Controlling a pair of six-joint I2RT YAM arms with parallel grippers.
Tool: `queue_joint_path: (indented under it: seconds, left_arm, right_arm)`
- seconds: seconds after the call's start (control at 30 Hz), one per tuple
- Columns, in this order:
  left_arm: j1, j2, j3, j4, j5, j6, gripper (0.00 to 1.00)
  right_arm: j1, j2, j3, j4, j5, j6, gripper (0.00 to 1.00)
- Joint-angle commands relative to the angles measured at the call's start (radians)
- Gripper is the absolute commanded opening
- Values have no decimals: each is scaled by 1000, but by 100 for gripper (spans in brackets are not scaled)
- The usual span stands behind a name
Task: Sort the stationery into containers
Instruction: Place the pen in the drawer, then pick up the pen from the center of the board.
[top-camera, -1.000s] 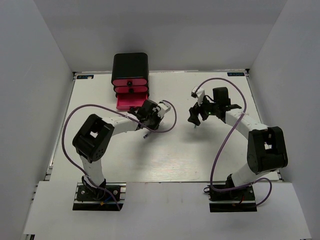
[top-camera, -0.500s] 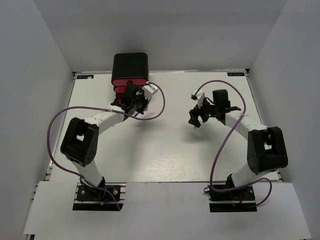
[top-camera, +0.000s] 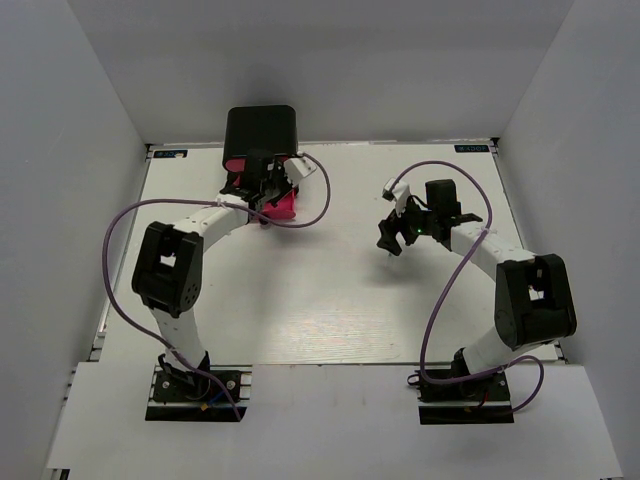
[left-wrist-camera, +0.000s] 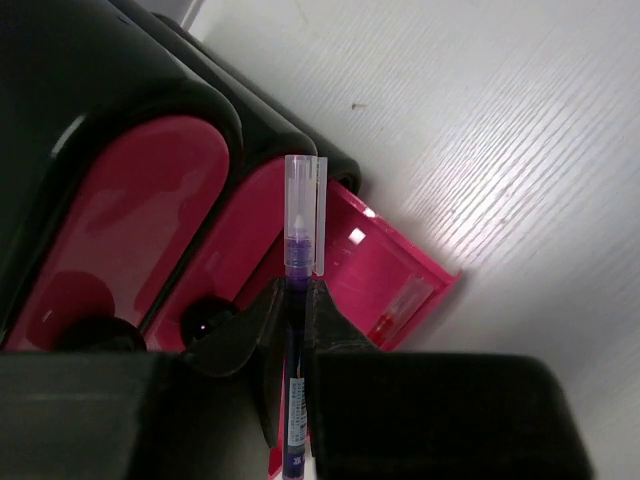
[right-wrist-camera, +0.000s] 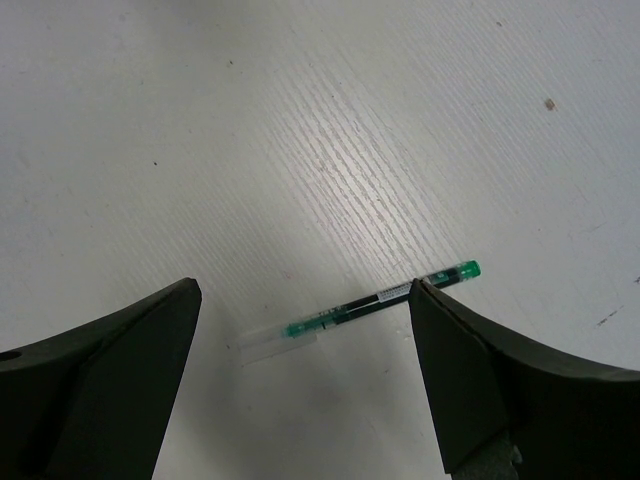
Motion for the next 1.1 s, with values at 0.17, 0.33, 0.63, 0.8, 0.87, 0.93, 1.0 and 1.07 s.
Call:
queue_joint_path:
  seconds: [0.17, 0.33, 0.63, 0.8, 0.87, 0.93, 1.0, 1.07]
  left_arm:
    - [12, 30, 17, 47, -91, 142, 7]
    - [12, 41, 17, 101, -139, 142, 20]
    - [12, 20, -14, 132, -160, 119, 52]
    - [-12, -68, -45, 156, -182, 99, 56]
    - [-22, -120, -57, 156, -182, 24, 61]
    - [-22, -193, -45, 115, -148, -100, 79]
    - [-22, -238, -45, 60, -159, -272, 85]
    - [-22, -305, -80, 47, -159, -402, 90]
  right_arm:
    - [-6, -47, -17, 26, 4, -7, 90]
    - [-9, -42, -17, 26, 4, -8, 90]
    - [-1, -19, -23, 73, 139, 5, 90]
    - [-10, 8, -11, 137, 283, 123, 90]
    - [-17, 44, 39, 63, 288, 145, 90]
    - [-20, 76, 59, 29, 282, 191, 81]
    - [-15, 88, 72, 2, 294, 232, 57]
    - [-14, 102, 95, -55, 296, 260, 46]
